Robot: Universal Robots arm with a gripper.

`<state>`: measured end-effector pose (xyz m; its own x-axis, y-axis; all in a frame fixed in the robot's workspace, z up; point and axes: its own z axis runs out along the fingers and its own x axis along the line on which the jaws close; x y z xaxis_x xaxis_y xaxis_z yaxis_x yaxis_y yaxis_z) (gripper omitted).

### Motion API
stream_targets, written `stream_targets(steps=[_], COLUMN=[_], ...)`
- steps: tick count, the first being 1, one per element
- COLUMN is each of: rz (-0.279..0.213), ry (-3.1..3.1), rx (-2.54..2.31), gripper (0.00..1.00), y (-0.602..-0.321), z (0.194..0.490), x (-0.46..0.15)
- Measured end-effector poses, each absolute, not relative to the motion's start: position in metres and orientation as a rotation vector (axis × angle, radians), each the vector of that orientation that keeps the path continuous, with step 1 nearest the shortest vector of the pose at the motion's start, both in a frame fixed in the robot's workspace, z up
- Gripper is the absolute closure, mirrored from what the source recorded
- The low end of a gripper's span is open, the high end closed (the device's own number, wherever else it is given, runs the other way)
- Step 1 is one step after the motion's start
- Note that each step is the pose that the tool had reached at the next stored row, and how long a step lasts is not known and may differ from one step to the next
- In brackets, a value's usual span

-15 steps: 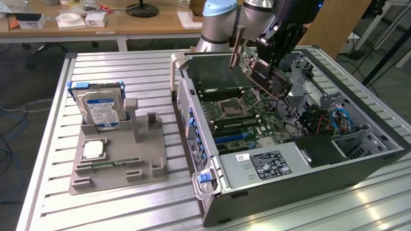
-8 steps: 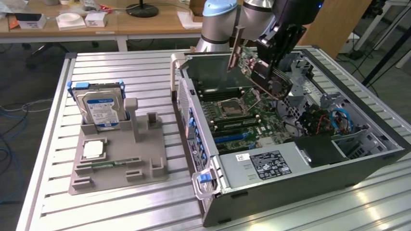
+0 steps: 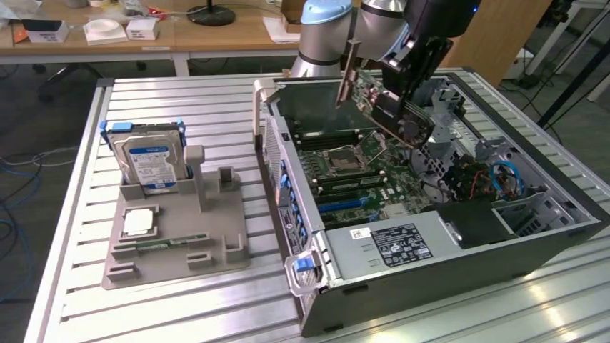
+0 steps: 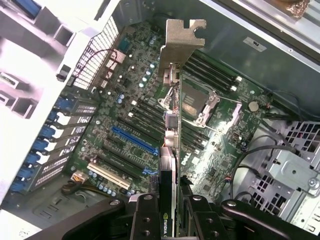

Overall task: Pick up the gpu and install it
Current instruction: 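Insert the gpu into the slot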

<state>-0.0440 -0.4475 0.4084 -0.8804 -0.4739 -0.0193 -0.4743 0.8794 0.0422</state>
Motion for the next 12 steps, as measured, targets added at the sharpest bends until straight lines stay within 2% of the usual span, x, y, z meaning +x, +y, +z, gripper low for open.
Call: stream_targets(steps=[12], rz=[0.072], ry=[3.019], rx=[-0.84], gripper=[0.74], y=[-0.4475], z=[0.4075], x=[-0.044])
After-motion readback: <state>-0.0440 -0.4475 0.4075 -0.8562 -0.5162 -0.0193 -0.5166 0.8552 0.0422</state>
